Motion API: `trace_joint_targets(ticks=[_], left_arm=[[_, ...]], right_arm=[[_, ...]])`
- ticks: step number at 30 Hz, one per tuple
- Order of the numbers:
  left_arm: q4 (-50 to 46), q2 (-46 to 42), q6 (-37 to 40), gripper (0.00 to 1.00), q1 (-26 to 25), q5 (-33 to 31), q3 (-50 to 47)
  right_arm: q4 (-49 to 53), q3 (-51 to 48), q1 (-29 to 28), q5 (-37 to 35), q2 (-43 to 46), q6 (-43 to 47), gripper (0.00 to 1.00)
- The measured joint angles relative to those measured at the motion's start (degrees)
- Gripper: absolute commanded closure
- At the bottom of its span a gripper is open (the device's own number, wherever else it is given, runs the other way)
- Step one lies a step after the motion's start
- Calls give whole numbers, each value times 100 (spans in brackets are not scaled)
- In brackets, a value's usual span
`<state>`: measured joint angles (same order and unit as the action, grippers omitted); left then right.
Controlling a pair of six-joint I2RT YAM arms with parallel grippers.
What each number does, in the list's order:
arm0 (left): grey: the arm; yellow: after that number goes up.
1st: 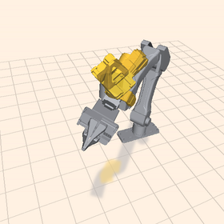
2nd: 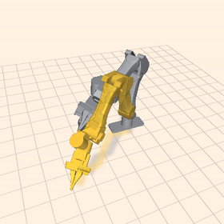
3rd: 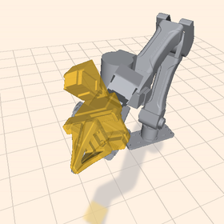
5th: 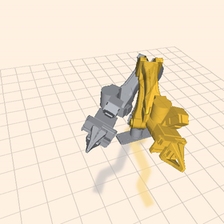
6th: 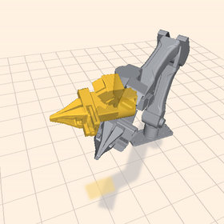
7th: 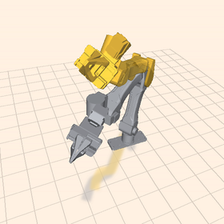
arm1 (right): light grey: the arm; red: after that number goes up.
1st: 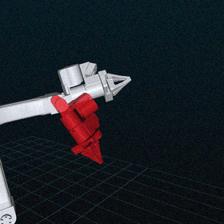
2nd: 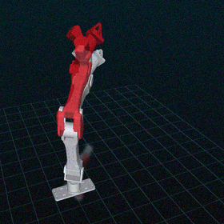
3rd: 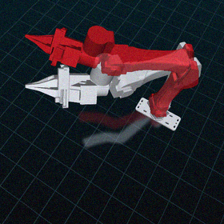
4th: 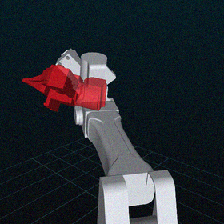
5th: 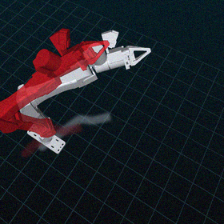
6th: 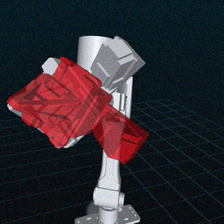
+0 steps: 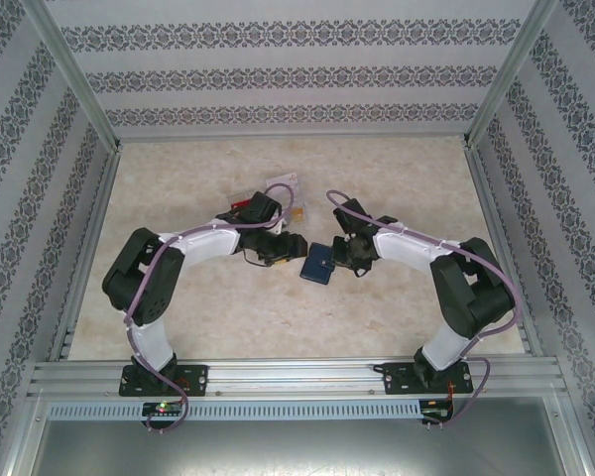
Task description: Take the credit cards out of the card holder
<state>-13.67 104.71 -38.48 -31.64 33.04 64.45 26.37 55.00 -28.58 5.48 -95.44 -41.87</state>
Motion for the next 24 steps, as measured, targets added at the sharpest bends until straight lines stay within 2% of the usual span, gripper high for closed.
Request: trace_joint_targets(ticks=[6,12,15,20,24], left_arm=[[-13,544,-111,44,-57,122,389],[-83,881,-225,47,-63,275,581],[-116,887,-264,48,-61,275,584],[-92,881,-393,51,-63,297,531],[-20,837,-470,53,-63,299,428]], right_arm=[[9,160,125,173,-426,175,80],[-92,483,184,616,-673,490,71],[-118,490,197,704,-654,612,69],[-22,437,219,662,-389,629,71],[-59,280,192,894,-79,621,73]])
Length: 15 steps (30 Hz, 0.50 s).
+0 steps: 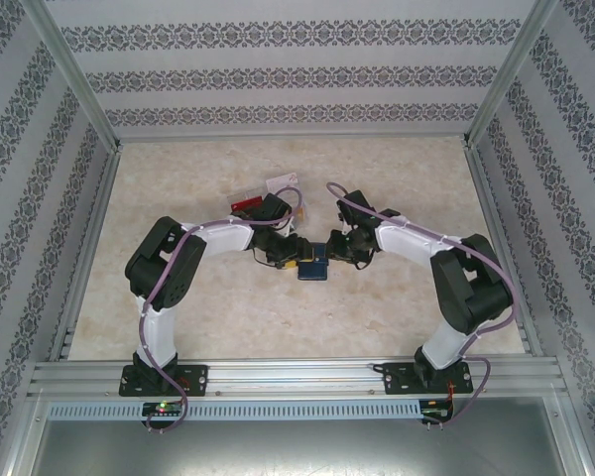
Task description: Take the credit cards out of the card holder
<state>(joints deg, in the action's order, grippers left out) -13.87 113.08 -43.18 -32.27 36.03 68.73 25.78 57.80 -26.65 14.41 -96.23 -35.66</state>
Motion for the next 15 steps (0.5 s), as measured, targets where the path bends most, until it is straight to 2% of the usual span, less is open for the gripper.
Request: trace_joint_targets(ticks=[7,13,15], left_arm=[[109,-20,-107,56,2,35,-87],[509,-20,-361,57,2,391,-275],[684,-20,-470,62,2,498,-363]], right_arm=[[-144,-17,-199,269,-278,-42,78],[-186,-28,-199,304,-374,-55,79],[-225,-55,-197,306,-378,-59,79]])
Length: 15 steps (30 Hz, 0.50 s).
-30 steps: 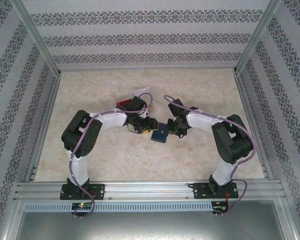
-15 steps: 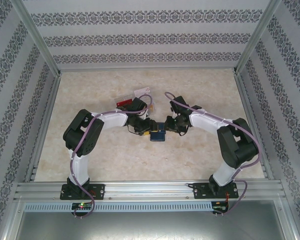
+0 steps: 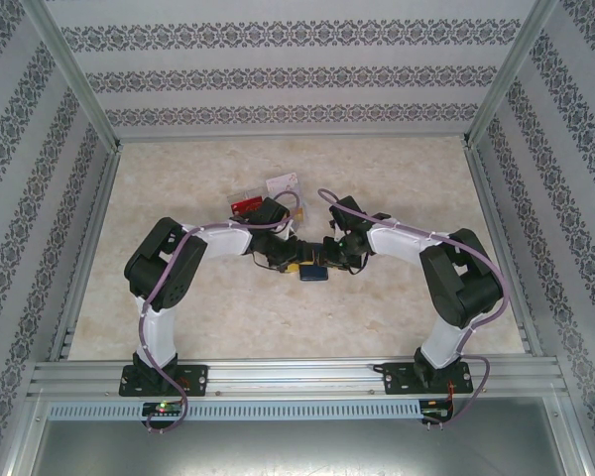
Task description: Take the credit cards out of the card holder
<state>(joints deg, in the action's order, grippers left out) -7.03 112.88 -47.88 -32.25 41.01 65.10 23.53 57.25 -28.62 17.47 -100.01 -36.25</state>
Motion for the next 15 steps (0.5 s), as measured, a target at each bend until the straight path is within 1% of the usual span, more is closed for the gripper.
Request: trace_joint_targets(ticks=[5,6,9,13,15], left_arm=[[334,-70,-184,78,13,227,-166],[369,-125,-184,83,11,254,-179],[407,-291,-160,91,9,273,-190],[409,-437,-63,99,11,273,-190],[407,-452,-13,100,11,273,-190]], right_arm=[[-144,-125,66,61,61,0,77],[-162,-160,76,61,98,0,76],[-188,-258,114,48,306,13,70],[-199,-315,114,17,664,52,65],[-258,-317,111,22,774,46,61]])
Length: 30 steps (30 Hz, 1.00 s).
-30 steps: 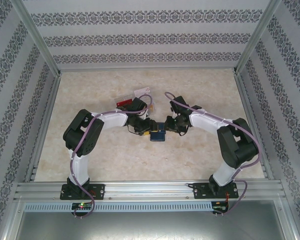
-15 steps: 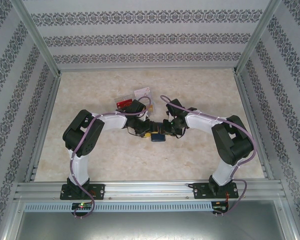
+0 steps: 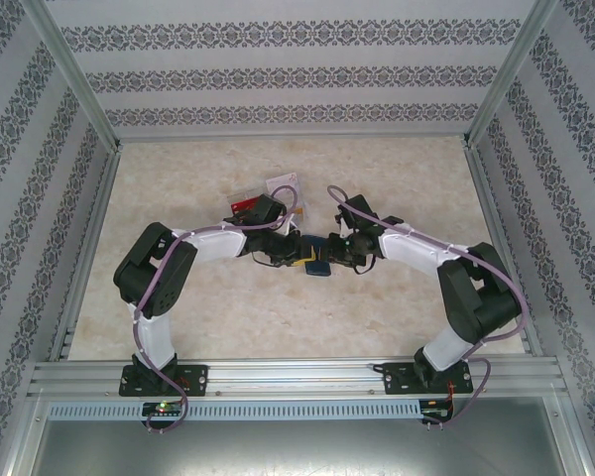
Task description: Take the credit cards out of the card holder
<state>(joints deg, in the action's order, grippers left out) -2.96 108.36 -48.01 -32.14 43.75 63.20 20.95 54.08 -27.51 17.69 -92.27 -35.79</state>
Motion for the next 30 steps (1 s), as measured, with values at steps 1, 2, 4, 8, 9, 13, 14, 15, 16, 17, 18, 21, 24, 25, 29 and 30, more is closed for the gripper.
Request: trace_joint_targets(ticks=[1,2,4,8,9,13,14,15,16,17,18,21,24,25,29,30], left_arm=[[0,0,22,100,0,-2,0],[-2,0,42,100,0,-2,0],[0,0,85,100,0,0,0],[0,0,133,100,0,0,0],[-2,0,146,100,0,-2,0],[-7,0,197,100,0,-20,-22],[-4,0,216,100,0,-15,-31],[-2,0,238,100,0,0,-39],[0,0,256,100,0,9,-48],[-2,0,267,100,0,20,-52],[0,0,280,100,0,20,-55],[9,-9,284,100,2,17,-63],[66,-13,289,100,4,17,-74],[72,-15,295,100,4,15,-83],[83,-15,297,100,0,-48,-153],[83,-15,297,100,0,-66,-175]], right_arm=[[-44,2,0,4,22,-13,60],[-63,4,0,15,22,-28,60],[-66,22,-2,39,-9,-37,60],[-66,136,-2,96,-181,-57,60],[-72,162,-2,127,-232,-74,59],[-92,170,-2,216,-295,-162,57],[-92,179,-2,240,-304,-177,56],[-98,190,-2,280,-315,-190,55],[-109,203,-2,306,-326,-197,55],[-109,205,0,334,-332,-214,54],[-107,205,7,363,-343,-245,53],[-103,203,59,472,-365,-328,52],[-101,203,90,538,-376,-363,53],[-101,203,90,562,-393,-387,55],[-120,229,74,632,-527,-466,68],[-116,243,72,632,-557,-472,69]])
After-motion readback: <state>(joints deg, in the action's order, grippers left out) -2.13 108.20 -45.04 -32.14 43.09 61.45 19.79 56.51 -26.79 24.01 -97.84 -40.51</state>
